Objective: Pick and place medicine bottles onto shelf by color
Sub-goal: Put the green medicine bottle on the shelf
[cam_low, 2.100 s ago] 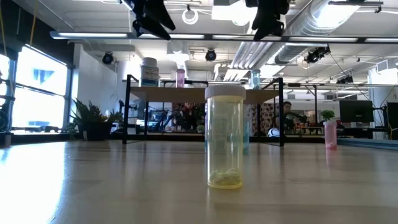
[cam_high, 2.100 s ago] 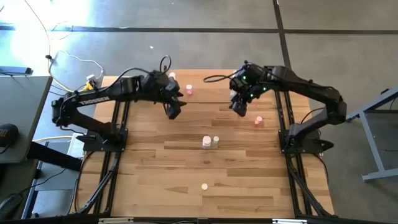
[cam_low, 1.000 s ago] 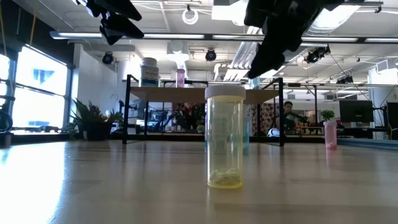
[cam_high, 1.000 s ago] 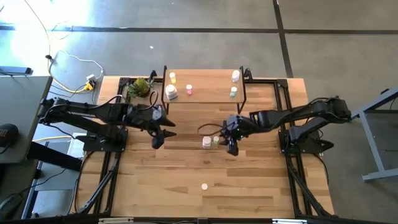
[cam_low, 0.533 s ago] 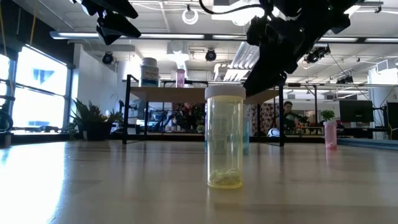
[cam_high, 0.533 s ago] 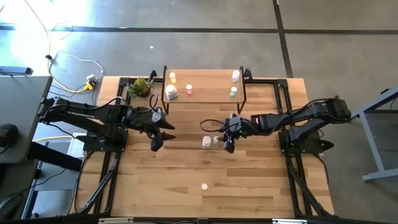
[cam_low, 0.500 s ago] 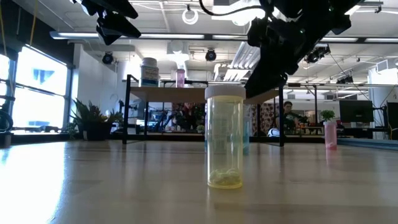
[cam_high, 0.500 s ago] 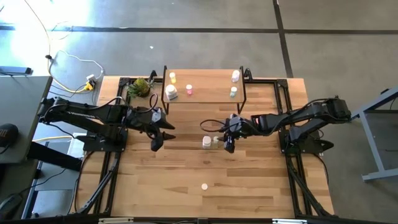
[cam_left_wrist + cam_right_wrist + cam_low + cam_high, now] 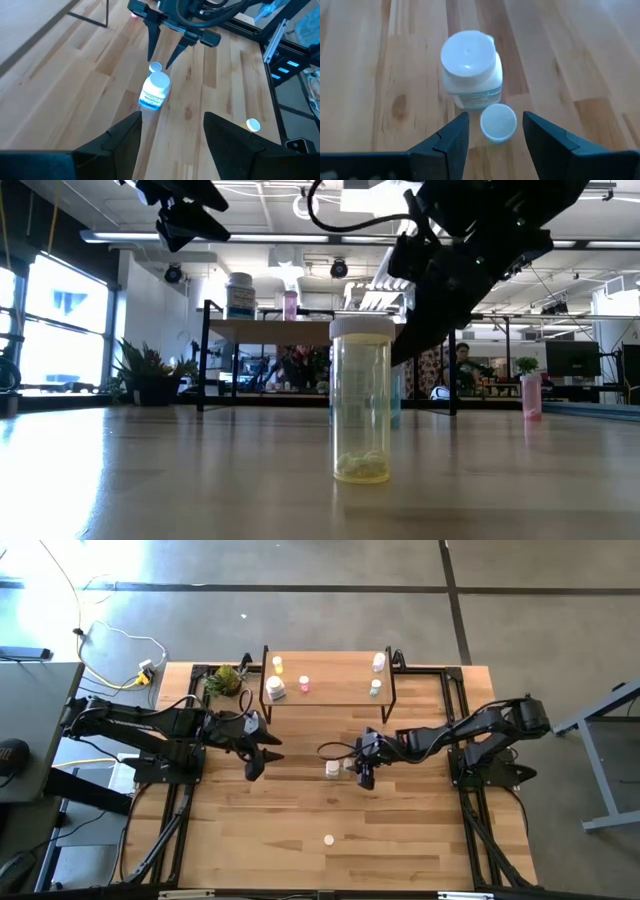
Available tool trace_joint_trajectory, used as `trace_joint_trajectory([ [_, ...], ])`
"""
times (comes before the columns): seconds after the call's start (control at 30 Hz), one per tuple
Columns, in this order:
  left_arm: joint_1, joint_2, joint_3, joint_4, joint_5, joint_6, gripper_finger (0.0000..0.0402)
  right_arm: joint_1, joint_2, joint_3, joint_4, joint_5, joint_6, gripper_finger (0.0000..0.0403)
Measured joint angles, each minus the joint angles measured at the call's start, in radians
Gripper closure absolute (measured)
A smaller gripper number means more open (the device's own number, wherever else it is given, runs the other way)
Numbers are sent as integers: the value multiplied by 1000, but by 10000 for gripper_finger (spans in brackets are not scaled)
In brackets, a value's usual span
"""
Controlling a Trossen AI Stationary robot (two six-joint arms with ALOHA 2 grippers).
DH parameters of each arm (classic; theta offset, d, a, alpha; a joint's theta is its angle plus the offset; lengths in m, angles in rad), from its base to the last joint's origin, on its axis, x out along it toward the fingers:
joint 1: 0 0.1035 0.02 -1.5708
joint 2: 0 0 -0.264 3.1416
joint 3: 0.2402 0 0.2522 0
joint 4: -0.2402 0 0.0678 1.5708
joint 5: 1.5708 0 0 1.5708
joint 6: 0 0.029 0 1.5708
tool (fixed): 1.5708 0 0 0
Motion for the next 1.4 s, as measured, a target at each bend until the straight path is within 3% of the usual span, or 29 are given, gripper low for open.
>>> trace_joint_trajectory([
  [0.57,1,1,0,-1,-22,-28,200,-13,65,0,42,-28,4,230],
  [0.87,1,1,0,-1,-22,-25,200,-13,65,0,40,-60,32,310],
  [1.03,1,1,0,-1,-22,-24,200,-13,59,0,32,-61,73,315],
  [1.4,1,1,0,-1,-65,13,200,-17,-129,73,-126,-37,226,311],
])
